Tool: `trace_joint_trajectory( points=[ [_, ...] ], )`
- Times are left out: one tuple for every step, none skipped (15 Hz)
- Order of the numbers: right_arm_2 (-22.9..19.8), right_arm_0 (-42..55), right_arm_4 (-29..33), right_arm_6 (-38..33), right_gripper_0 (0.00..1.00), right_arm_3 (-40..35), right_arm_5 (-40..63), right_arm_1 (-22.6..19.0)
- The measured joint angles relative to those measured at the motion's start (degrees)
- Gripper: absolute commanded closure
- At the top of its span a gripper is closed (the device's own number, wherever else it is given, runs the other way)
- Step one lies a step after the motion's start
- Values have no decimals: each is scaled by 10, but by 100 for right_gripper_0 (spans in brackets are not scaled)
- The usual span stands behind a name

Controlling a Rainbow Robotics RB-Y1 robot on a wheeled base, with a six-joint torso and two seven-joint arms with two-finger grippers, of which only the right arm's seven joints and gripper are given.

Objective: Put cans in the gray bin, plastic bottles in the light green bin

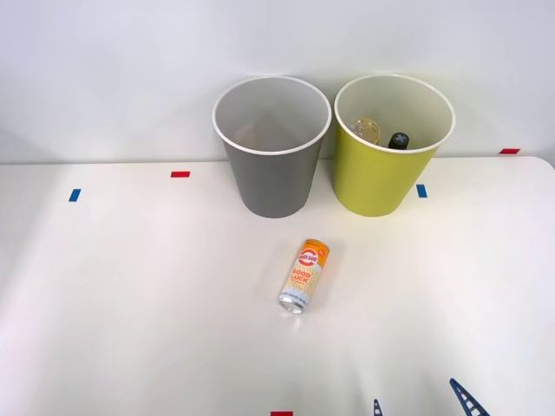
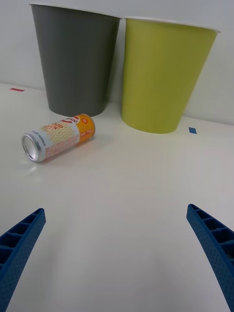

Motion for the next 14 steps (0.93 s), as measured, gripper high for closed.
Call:
trace_joint_trajectory(
  points=[
    [5,2,-12,1,0,0,-2,-2],
    [11,3,-26,2,0,0,-3,-6],
    [17,3,-38,2,0,0,-5,-10],
    [20,3,-45,2,0,0,-7,-11],
    [21,3,-48,2,0,0,-8,-12],
    [21,3,-50,2,0,0,-8,-12],
    [21,3,-50,3,0,0,-8,-12],
    [21,3,-50,3,0,0,-8,-12],
    [21,3,-50,4,0,0,-8,-12],
    [21,3,-50,4,0,0,-8,-12],
    [21,2,-50,4,0,0,-8,-12],
    [21,2,-50,4,0,0,-7,-12],
    [21,2,-50,4,0,0,-7,-12],
    [21,2,-50,4,0,0,-7,-12]
  ],
)
